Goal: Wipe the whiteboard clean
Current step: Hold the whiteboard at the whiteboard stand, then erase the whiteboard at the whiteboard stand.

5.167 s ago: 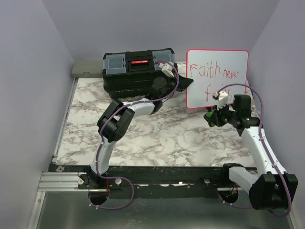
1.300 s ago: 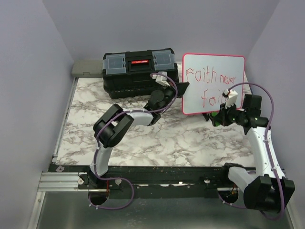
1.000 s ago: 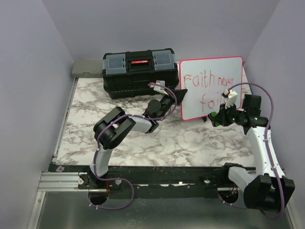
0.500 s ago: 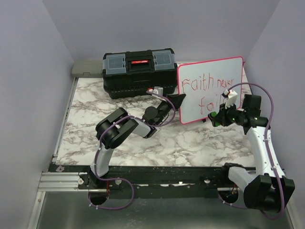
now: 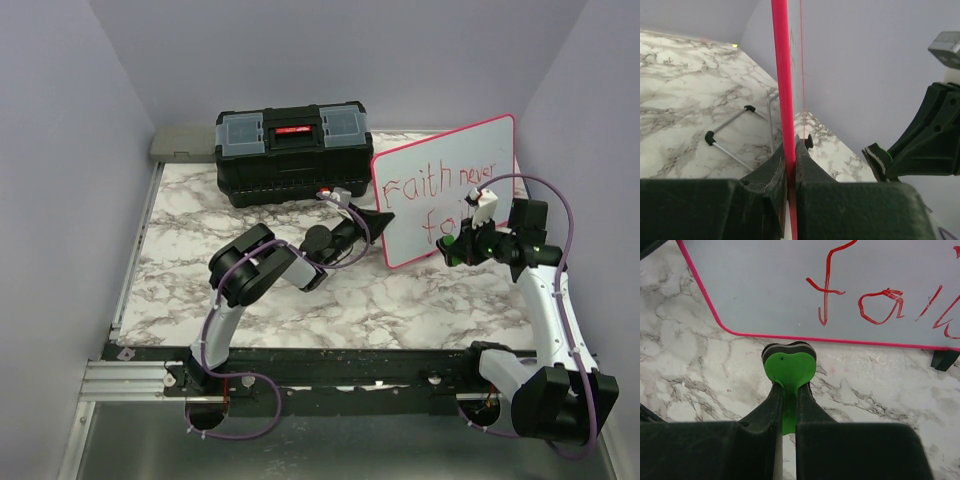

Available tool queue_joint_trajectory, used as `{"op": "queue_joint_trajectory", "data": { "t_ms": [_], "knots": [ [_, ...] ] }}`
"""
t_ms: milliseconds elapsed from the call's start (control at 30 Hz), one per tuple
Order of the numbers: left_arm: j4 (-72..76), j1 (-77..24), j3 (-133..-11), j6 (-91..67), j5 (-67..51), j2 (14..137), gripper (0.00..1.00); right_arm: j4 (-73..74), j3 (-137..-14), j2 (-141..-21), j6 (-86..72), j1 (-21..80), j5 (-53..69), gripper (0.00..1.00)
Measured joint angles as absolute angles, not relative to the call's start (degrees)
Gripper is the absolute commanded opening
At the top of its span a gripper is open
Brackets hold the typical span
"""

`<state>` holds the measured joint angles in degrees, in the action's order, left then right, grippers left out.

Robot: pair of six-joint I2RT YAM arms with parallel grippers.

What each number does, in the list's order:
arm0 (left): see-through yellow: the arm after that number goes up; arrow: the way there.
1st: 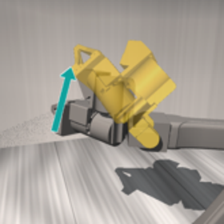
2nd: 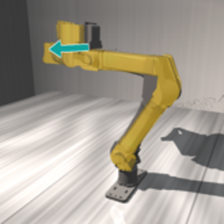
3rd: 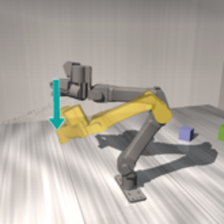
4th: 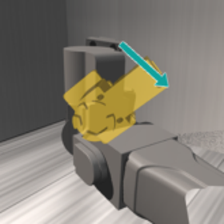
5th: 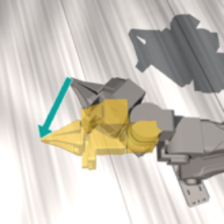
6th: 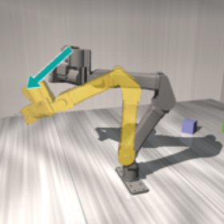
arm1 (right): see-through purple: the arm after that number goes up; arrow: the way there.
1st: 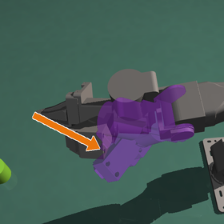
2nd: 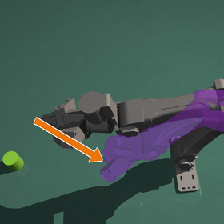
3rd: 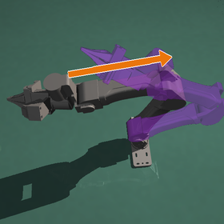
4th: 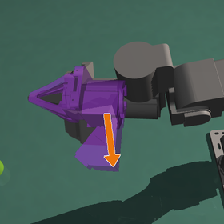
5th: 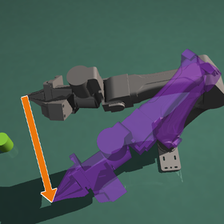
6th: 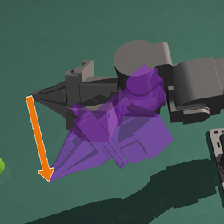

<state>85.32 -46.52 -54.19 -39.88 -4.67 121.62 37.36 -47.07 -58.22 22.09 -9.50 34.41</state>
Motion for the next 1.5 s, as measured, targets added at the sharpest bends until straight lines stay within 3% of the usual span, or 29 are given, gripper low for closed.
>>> {"op": "queue_joint_trajectory", "data": {
  "t_ms": [500, 833, 1233, 1500],
  "knots": [
    [85.41, -47.05, -51.51, -40.4, -4.23, 122.19, 0.0, 33.08, -49.45, -60.05, 27.81, -7.9, 40.42, 0.01],
    [84.62, -47.44, -51.51, -39.83, -3.49, 121.71, 0.0, 16.75, -48.86, -62.46, 29.43, 9.5, 36.1, 0.01],
    [73.14, -46.19, -53.06, -32.6, -8.6, 113.43, 0.0, 15.27, -52.21, -65.17, 31.46, 9.76, 36.95, 0.01],
    [70.37, -43.38, -56.53, -32.93, -13.58, 114.56, 0.0, 13.37, -52.23, -64.36, 29.28, 9.76, 36.95, 0.01]
  ]
}}
